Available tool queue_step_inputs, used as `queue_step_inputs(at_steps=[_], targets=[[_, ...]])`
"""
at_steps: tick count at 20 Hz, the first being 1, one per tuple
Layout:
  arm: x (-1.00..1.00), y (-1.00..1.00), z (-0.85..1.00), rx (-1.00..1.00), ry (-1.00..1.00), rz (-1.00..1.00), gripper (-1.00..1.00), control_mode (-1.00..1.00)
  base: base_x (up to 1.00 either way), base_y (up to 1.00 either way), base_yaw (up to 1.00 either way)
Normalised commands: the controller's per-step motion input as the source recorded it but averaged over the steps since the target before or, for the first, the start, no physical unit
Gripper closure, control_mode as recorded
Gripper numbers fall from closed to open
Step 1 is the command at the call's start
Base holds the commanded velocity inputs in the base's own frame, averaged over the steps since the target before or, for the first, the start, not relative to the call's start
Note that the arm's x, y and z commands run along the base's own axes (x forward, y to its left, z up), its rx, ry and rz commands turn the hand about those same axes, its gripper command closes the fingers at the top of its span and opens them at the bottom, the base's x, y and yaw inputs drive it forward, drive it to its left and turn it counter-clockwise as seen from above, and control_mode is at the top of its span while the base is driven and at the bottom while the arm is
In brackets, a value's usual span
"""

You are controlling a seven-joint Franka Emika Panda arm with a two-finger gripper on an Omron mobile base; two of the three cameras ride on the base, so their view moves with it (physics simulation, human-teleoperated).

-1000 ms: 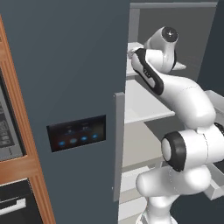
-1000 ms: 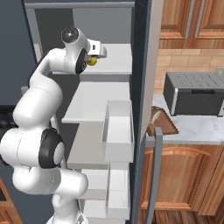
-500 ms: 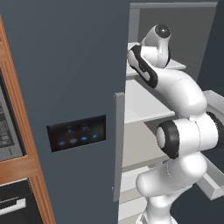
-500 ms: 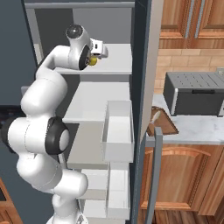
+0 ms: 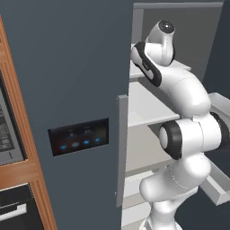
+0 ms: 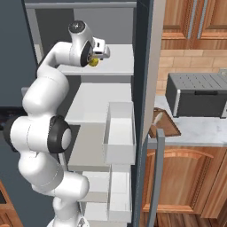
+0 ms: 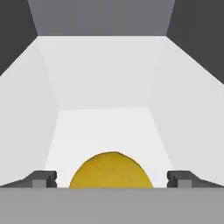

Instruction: Retrieve a lemon from the fridge and place it on the cutting board with the fish.

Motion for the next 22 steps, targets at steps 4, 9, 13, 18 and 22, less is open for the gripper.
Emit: queue_step_inputs(at_steps=[4,9,13,18,22], targets=[[0.00,0.00,-0.14,0.00,0.00,-0.03,-1.00,-1.00,0.00,0.00,0.00],[0.00,0.01,-0.15,0.00,0.00,-0.05,1.00,-1.00,0.00,0.00,0.00],[-0.04,0.00,-0.18,0.00,0.00,-0.09,1.00,-1.00,0.00,0.00,0.00],[0.00,0.03,-0.11,0.00,-0.01,-0.04,1.00,-1.00,0.00,0.00,0.00],[-0.38,0.02,0.00,0.00,-0.15,-0.01,1.00,-1.00,0.00,0.00,0.00]])
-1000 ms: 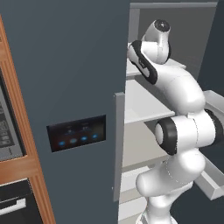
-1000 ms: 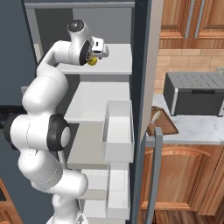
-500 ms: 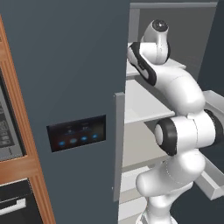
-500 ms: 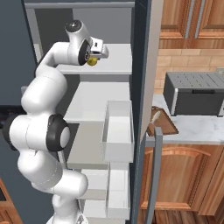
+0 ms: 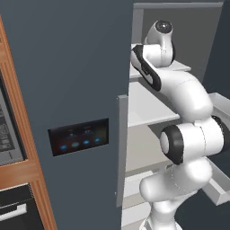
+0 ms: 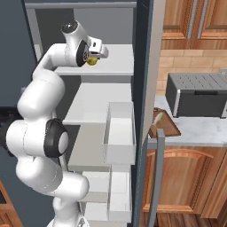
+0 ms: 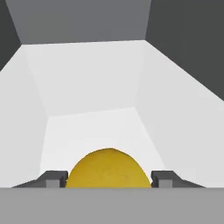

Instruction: Retrieve a lemon from the fridge and place it on the cutting board with the fish.

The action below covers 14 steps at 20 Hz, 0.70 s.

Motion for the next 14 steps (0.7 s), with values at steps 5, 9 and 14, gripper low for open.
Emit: queue_step_inputs(at_steps=[5,9,14], targets=[[-0.98,0.00,0.13,0.00,-0.06,-0.01,1.00,-1.00,0.00,0.00,0.00],[-1.00,0.00,0.10,0.00,0.00,-0.03,1.00,-1.00,0.00,0.00,0.00],[-1.00,0.00,-0.03,0.00,0.01,-0.01,1.00,-1.00,0.00,0.00,0.00]])
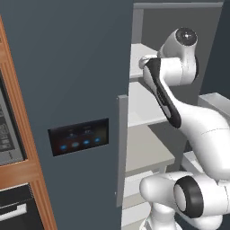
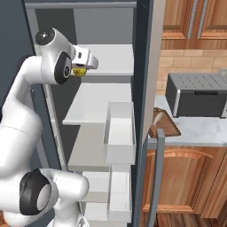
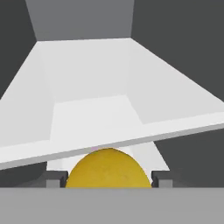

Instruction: Retrieve a lemon from the fridge and place it on the cutting board with the fish.

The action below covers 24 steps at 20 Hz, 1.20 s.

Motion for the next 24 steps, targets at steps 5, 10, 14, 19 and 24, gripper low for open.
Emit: queue_step_inputs(at_steps=[5,10,14,19,24], targets=[[-1.00,0.11,-0.17,0.01,0.06,0.00,1.00,-1.00,0.00,0.00,0.00],[-1.00,0.03,-0.25,0.00,0.15,0.00,1.00,-1.00,0.00,0.00,0.00],[-1.00,0.00,-0.53,0.03,0.19,0.00,1.00,-1.00,0.00,0.00,0.00],[-0.95,0.00,-0.68,0.02,0.15,0.00,1.00,-1.00,0.00,0.00,0.00],[-0.38,0.01,-0.84,0.00,0.16,0.00,1.00,-1.00,0.00,0.00,0.00]])
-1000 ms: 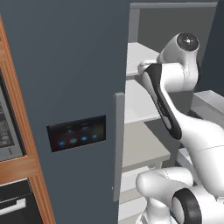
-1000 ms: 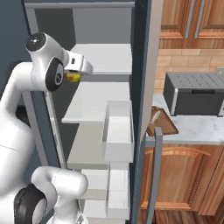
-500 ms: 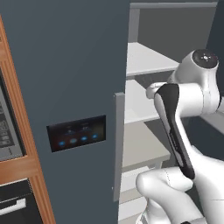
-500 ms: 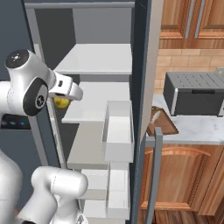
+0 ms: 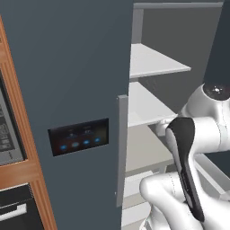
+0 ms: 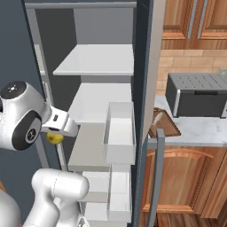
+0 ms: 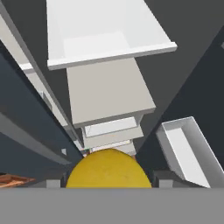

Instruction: Retrieve a lemon from the fridge and place it on the cutting board with the fish.

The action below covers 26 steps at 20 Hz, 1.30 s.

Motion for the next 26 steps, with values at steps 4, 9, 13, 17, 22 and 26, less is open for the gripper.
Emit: queue_step_inputs(at_steps=[4,9,13,17,22,26], targets=[[0.03,0.00,-0.77,-0.01,0.19,0.01,1.00,-1.00,0.00,0.00,0.00],[0.08,0.00,-0.67,-0.01,0.14,0.00,1.00,-1.00,0.00,0.00,0.00],[0.04,0.00,-0.33,0.00,0.12,0.00,1.00,-1.00,0.00,0.00,0.00],[0.01,0.00,-0.24,0.00,0.09,0.00,1.00,-1.00,0.00,0.00,0.00],[0.00,0.00,-0.01,0.00,0.00,0.00,1.00,-1.00,0.00,0.00,0.00],[0.00,0.00,0.00,0.00,0.00,0.00,1.00,-1.00,0.00,0.00,0.00]])
